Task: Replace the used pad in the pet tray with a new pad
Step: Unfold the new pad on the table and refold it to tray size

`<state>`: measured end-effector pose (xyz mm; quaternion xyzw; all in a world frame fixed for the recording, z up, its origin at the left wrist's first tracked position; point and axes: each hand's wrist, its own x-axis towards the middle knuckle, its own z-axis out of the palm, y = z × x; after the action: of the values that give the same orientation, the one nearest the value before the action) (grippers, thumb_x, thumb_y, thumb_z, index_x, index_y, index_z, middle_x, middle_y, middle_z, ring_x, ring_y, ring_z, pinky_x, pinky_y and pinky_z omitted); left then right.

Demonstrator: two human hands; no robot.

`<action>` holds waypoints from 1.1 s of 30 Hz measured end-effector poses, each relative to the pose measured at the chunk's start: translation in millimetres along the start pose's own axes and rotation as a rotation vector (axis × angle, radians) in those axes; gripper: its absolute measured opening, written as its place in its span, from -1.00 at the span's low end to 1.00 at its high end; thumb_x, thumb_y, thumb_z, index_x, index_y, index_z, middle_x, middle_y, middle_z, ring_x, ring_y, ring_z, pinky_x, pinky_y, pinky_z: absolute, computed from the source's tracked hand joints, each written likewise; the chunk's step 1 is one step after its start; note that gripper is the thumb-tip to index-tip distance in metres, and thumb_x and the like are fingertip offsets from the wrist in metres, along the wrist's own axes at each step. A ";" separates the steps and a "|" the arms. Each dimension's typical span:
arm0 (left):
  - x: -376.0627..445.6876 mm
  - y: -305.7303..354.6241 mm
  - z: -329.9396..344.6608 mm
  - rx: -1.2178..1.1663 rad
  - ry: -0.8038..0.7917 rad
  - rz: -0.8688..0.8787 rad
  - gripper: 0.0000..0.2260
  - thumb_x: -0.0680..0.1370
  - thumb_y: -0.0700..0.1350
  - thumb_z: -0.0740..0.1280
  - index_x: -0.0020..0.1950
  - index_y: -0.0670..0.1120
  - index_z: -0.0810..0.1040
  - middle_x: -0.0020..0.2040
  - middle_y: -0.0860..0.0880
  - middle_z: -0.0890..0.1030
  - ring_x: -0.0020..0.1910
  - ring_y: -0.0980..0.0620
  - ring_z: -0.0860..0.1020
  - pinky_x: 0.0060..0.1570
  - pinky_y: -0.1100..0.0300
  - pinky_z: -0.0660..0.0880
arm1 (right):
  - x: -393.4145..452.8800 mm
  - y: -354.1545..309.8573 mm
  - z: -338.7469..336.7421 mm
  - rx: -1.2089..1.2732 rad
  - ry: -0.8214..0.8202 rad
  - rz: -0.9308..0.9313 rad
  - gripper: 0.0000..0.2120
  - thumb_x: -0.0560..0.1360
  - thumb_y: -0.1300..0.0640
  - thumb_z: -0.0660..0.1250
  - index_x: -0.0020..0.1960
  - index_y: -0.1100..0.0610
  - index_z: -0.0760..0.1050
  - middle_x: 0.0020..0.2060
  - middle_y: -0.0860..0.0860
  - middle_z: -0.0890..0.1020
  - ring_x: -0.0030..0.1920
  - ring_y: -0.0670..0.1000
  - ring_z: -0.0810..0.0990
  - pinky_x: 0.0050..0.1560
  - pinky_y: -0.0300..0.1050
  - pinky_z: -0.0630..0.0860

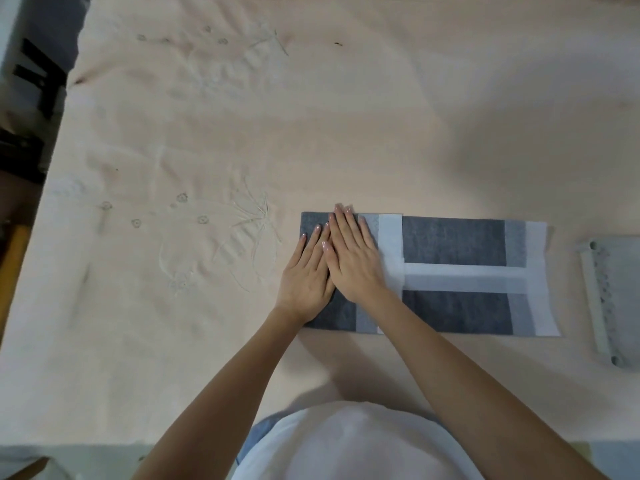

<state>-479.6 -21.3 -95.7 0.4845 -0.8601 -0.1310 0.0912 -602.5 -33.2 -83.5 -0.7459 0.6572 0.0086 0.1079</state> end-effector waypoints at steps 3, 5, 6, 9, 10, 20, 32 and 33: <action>-0.2 -0.5 2.0 0.004 0.002 -0.013 -0.54 0.62 -0.08 0.04 0.47 -0.27 0.23 0.50 -0.19 0.23 0.51 -0.11 0.15 0.46 -0.08 0.16 | -3.0 5.1 3.6 0.041 0.015 0.014 -0.42 0.59 -0.05 -0.35 0.52 0.20 -0.09 0.54 0.09 -0.02 0.53 0.02 -0.12 0.53 -0.02 -0.15; 0.0 -1.0 2.8 0.018 0.011 -0.012 -0.54 0.63 -0.08 0.04 0.46 -0.28 0.26 0.48 -0.20 0.26 0.50 -0.11 0.17 0.46 -0.08 0.17 | -5.3 8.0 4.9 0.033 0.034 0.013 -0.42 0.60 -0.03 -0.30 0.53 0.22 -0.04 0.53 0.10 0.01 0.53 0.04 -0.08 0.53 -0.01 -0.11; 0.1 -1.1 3.3 0.029 0.018 -0.009 -0.54 0.63 -0.07 0.04 0.46 -0.28 0.27 0.48 -0.21 0.27 0.49 -0.11 0.19 0.46 -0.07 0.17 | -6.5 9.7 5.4 0.025 0.049 0.014 -0.43 0.61 -0.02 -0.27 0.53 0.24 0.00 0.53 0.12 0.05 0.53 0.06 -0.04 0.53 0.00 -0.07; 0.3 -1.9 3.7 0.060 0.023 -0.004 -0.53 0.63 -0.04 0.04 0.46 -0.27 0.27 0.48 -0.21 0.27 0.49 -0.11 0.20 0.47 -0.05 0.15 | -10.6 20.2 7.3 0.016 0.078 0.030 -0.45 0.63 0.00 -0.20 0.51 0.27 0.05 0.52 0.14 0.09 0.53 0.08 0.03 0.52 0.03 0.02; 0.3 -1.9 3.7 0.064 0.018 -0.008 -0.52 0.63 -0.03 0.04 0.47 -0.27 0.26 0.48 -0.21 0.26 0.49 -0.10 0.20 0.48 -0.04 0.14 | -12.3 25.9 8.3 0.013 0.082 0.035 -0.46 0.63 0.00 -0.20 0.52 0.27 0.03 0.52 0.14 0.08 0.53 0.08 0.01 0.52 0.03 0.01; 1.6 3.7 -0.3 0.092 -0.029 -0.058 -0.50 0.63 0.01 0.00 0.49 -0.25 0.22 0.50 -0.18 0.22 0.50 -0.09 0.18 0.49 0.00 0.08 | -25.4 61.4 5.8 0.046 0.134 0.105 -0.46 0.62 0.04 -0.15 0.52 0.29 0.01 0.52 0.16 0.07 0.53 0.08 0.00 0.52 0.01 -0.05; 50.3 37.9 14.8 -0.013 -0.059 -0.148 -0.52 0.66 -0.03 0.02 0.54 -0.19 0.05 0.55 -0.11 0.06 0.54 -0.02 -0.01 0.51 0.09 -0.13 | -24.4 63.9 12.3 0.034 0.119 0.107 -0.46 0.62 0.03 -0.20 0.52 0.28 0.00 0.53 0.16 0.04 0.53 0.07 -0.03 0.53 0.02 -0.04; 49.6 35.7 15.1 -0.006 -0.053 -0.158 -0.52 0.66 -0.03 0.02 0.54 -0.19 0.05 0.55 -0.10 0.06 0.54 -0.01 -0.01 0.51 0.10 -0.13 | -24.5 64.1 12.5 0.043 0.125 0.107 -0.47 0.62 0.03 -0.18 0.52 0.28 0.01 0.53 0.16 0.06 0.53 0.07 -0.03 0.53 0.02 -0.03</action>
<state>-538.3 -44.1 -97.3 0.5470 -0.8209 -0.1530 0.0593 -667.2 -14.3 -101.6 -0.7063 0.7016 -0.0464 0.0822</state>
